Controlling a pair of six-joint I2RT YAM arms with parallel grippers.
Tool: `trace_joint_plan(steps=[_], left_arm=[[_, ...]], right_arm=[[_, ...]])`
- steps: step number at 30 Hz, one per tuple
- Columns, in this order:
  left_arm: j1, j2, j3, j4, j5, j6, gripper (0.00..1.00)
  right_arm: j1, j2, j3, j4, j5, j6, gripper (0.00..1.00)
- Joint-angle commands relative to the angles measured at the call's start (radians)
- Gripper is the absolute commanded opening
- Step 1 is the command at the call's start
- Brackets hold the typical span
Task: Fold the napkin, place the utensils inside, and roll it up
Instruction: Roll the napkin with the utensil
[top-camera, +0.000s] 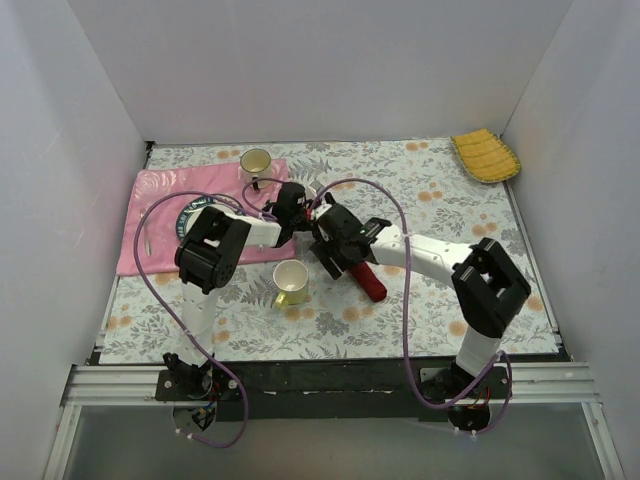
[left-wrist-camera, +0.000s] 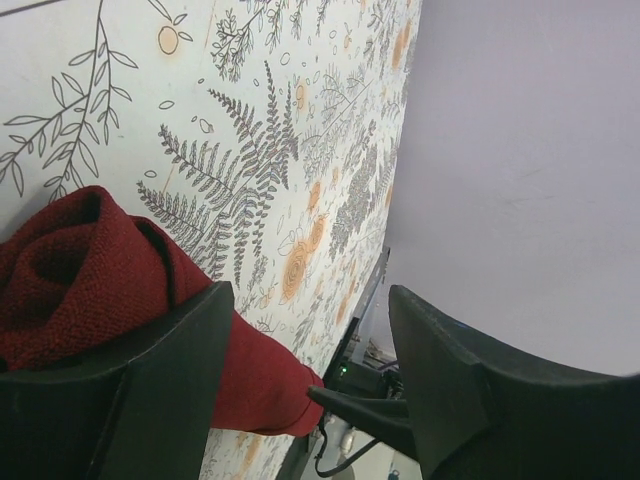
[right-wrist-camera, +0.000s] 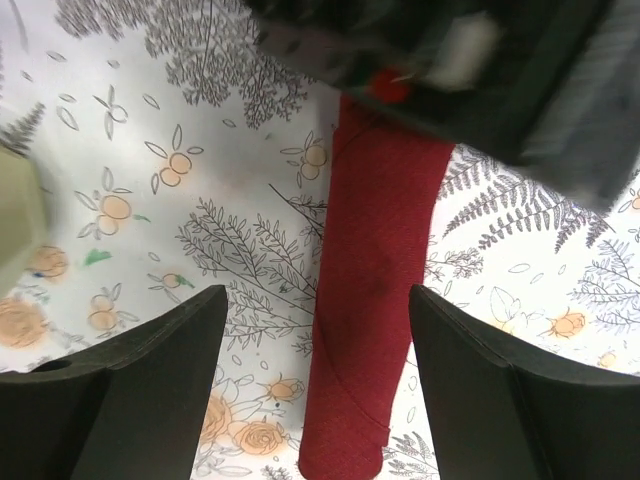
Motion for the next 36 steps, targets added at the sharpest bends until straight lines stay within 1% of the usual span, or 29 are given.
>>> trace_joint_plan(steps=[1,6,9,10,12,13,15,16,18,19,22,24,27,28,29,30,31,32,36], left_arm=[[0.017,0.036,0.007,-0.069,-0.011,0.000,0.64],[0.026,0.036,0.007,-0.072,0.008,-0.024,0.64],[0.028,0.030,0.014,-0.081,0.008,-0.018,0.64],[0.028,0.027,0.015,-0.086,0.011,-0.018,0.64],[0.026,0.022,0.024,-0.098,0.009,-0.012,0.64],[0.028,0.019,0.030,-0.105,0.005,-0.008,0.64],[0.028,0.013,0.052,-0.121,0.000,0.003,0.64],[0.028,0.010,0.063,-0.145,-0.004,0.021,0.64],[0.028,-0.004,0.096,-0.199,-0.027,0.040,0.64],[0.028,-0.011,0.107,-0.216,-0.038,0.057,0.64],[0.029,-0.042,0.147,-0.265,-0.072,0.075,0.64],[0.034,-0.063,0.165,-0.286,-0.089,0.084,0.65],[0.042,-0.093,0.202,-0.326,-0.107,0.097,0.65],[0.045,-0.102,0.211,-0.328,-0.112,0.097,0.65],[0.046,-0.111,0.216,-0.329,-0.112,0.098,0.65],[0.049,-0.119,0.221,-0.336,-0.118,0.101,0.65],[0.049,-0.132,0.224,-0.337,-0.120,0.103,0.65],[0.051,-0.137,0.231,-0.337,-0.118,0.104,0.65],[0.051,-0.148,0.236,-0.313,-0.083,0.092,0.65]], right_arm=[[0.067,0.067,0.019,-0.039,0.258,-0.029,0.81],[0.084,0.090,-0.036,0.007,0.330,-0.024,0.78],[0.084,0.092,-0.088,0.051,0.365,-0.027,0.72],[0.083,0.090,-0.099,0.060,0.367,-0.027,0.67],[0.083,0.092,-0.121,0.082,0.373,-0.027,0.63],[0.083,0.095,-0.127,0.087,0.371,-0.026,0.56],[0.081,0.093,-0.139,0.100,0.364,-0.021,0.49],[0.078,0.087,-0.142,0.105,0.355,-0.016,0.43],[0.060,0.073,-0.156,0.116,0.309,-0.006,0.40],[0.054,0.051,-0.165,0.142,0.289,0.004,0.36],[0.003,-0.002,-0.196,0.183,0.183,0.020,0.28],[-0.053,-0.019,-0.208,0.200,0.070,0.037,0.27],[-0.118,-0.037,-0.223,0.222,-0.070,0.048,0.19],[-0.138,-0.043,-0.234,0.231,-0.117,0.053,0.19],[-0.162,-0.043,-0.239,0.248,-0.238,0.060,0.18],[-0.210,-0.043,-0.246,0.261,-0.289,0.080,0.18],[-0.230,-0.043,-0.254,0.275,-0.332,0.086,0.18],[-0.247,-0.040,-0.266,0.284,-0.407,0.093,0.18],[-0.323,-0.010,-0.285,0.332,-0.567,0.137,0.18]])
